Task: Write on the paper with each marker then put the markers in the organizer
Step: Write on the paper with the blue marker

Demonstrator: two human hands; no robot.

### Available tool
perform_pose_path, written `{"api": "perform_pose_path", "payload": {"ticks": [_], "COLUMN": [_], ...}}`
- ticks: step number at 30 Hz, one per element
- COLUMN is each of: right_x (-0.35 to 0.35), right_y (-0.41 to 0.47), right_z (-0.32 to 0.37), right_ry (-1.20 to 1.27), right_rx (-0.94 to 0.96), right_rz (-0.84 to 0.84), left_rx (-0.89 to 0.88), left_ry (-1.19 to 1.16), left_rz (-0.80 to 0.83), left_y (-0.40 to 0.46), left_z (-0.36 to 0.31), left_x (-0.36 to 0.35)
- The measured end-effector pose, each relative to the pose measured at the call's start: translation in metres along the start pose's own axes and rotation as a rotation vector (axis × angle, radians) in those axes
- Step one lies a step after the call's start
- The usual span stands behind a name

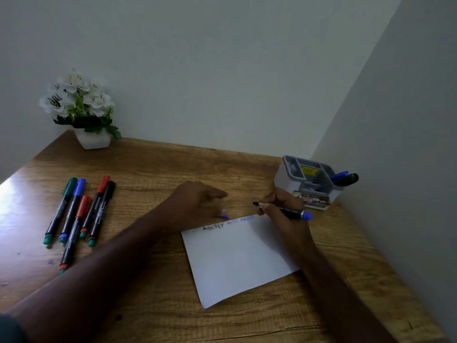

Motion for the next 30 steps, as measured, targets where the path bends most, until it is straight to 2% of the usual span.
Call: {"api": "perform_pose_path", "payload": {"ticks": [4,8,10,14,18,30], "right_x": [0.0,-0.001,0.0,0.004,0.002,-0.004], "right_y": [0.0,-0.002,-0.002,-0.001,-0.002,-0.003], "right_z": [0.005,0.01,0.012,0.012,0.012,0.012], "right_ry": [0.078,0.103,0.134,0.212,0.272,0.335], "right_rx": [-0.014,-0.001,0.003,-0.012,-0.021,-0.054], "right_rz": [0.001,0.042,0.05,0.065,0.092,0.153], "left_rx": [-0.045,-0.056,-0.033,-0.026,-0.064,-0.146], "left_ry": [0.209,0.229,0.165,-0.134,-0.249,-0.288], "left_rz": [0.028,-0.01,-0.025,-0.082,-0.096,-0.019], "left_y": [0.002,0.002,0.001,0.001,-0.002,-0.006], "left_z": [0.003,0.0,-0.002,-0.003,-0.013,-0.026], "left_x": [-0.002,-0.005,-0.005,-0.003,-0.001,0.003]}}
Point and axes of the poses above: each hand's wrist, its own y-axis towards the middle knuckle, its own x-axis out of the back of the hand, z = x × y, the point moved 2 cm from there along y, towards the middle knuckle, and after that the axes turned 7 degrees about y, right-handed, at the moved point
